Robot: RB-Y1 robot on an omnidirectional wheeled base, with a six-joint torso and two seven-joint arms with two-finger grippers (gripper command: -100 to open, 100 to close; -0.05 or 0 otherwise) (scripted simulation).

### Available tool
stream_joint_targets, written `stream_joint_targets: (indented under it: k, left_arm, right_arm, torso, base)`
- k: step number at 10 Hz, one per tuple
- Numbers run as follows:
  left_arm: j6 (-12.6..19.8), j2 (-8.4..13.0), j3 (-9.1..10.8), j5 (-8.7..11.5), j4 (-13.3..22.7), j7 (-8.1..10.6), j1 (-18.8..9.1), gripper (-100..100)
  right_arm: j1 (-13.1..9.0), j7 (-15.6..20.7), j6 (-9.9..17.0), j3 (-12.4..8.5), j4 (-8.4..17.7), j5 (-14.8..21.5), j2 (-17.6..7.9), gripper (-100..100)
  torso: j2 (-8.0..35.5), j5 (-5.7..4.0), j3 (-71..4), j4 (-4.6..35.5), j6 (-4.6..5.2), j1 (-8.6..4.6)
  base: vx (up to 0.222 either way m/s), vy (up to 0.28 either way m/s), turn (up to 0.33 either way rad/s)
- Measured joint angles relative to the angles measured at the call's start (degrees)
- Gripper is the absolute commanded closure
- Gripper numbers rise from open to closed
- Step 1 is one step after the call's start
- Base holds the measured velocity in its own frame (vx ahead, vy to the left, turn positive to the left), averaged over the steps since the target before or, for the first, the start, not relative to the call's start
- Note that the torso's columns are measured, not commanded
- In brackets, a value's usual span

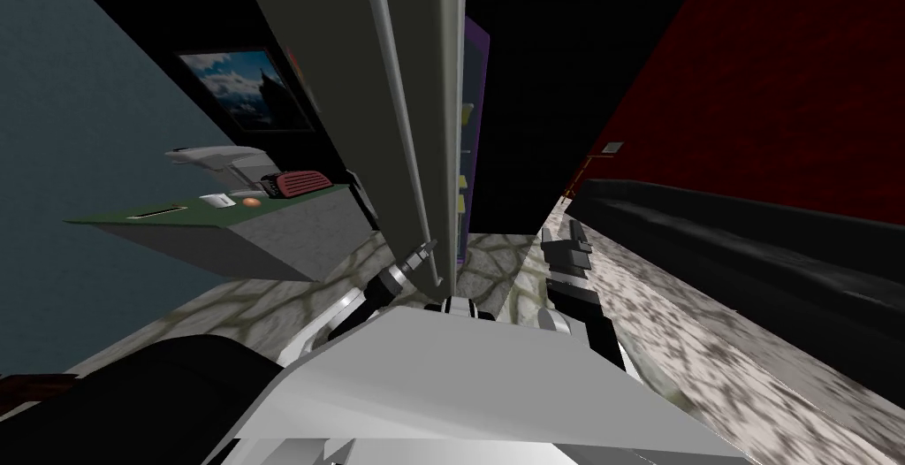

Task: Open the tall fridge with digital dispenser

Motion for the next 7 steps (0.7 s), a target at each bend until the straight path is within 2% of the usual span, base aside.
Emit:
stream_joint_targets:
  k: [1,7]
  left_arm:
    - [-0.58,0.46,-0.82,-0.41,-0.54,-0.1,0.08,100]
    - [-4.39,3.33,-2.01,-0.86,-2.65,0.14,1.47,100]
  right_arm:
    - [0.0,0.0,0.0,0.0,0.0,0.0,-0.01,0]
    - [0.01,0.0,0.0,0.0,0.0,0.0,0.01,0]
  torso:
    - [0.33,0.04,0.25,-0.03,0.08,-0.1]
    - [1.7,0.06,1.25,0.0,0.04,-0.58]
  base:
    - [-0.151,0.16,-0.118]
    - [-0.106,0.127,-0.074]
